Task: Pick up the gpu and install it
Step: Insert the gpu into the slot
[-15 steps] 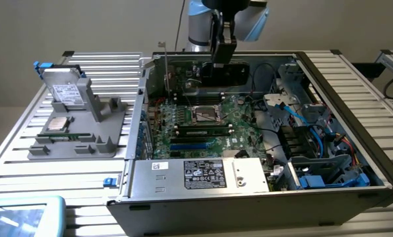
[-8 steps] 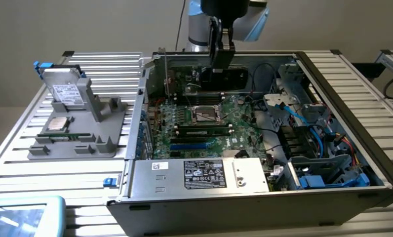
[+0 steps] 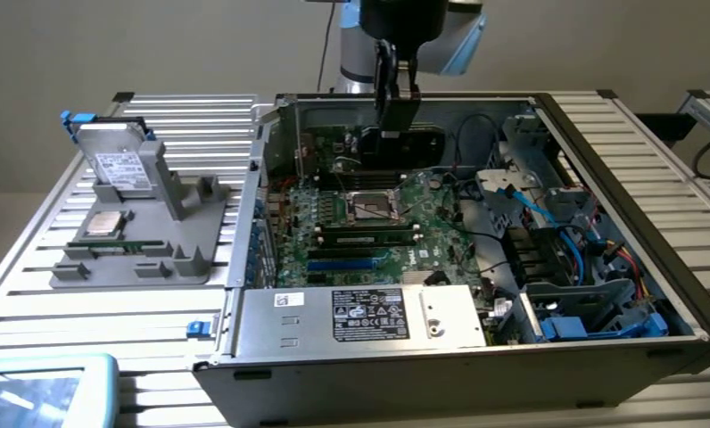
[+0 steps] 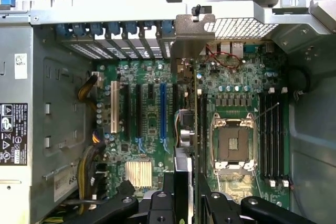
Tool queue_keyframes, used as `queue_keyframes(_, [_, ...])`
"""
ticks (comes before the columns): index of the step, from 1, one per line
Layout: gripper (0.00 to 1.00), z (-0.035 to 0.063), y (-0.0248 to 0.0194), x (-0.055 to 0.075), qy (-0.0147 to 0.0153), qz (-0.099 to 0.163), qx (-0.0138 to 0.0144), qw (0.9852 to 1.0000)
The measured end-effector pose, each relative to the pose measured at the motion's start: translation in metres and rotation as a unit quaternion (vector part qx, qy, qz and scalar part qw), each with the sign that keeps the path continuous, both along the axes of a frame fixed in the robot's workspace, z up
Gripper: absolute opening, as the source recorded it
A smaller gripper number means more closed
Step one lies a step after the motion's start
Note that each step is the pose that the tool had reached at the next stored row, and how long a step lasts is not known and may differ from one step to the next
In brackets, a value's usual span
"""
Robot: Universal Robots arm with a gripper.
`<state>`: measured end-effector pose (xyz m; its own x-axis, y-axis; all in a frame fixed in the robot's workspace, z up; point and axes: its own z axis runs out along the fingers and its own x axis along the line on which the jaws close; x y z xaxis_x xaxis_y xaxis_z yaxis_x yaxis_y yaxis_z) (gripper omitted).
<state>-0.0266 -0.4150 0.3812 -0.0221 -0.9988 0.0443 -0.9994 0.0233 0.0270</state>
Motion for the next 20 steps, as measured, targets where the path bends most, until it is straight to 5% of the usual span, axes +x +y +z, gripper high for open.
queue_keyframes(20, [0.27, -0.0318, -0.006, -0.014, 0.0003, 0.0, -0.0018, 1.0])
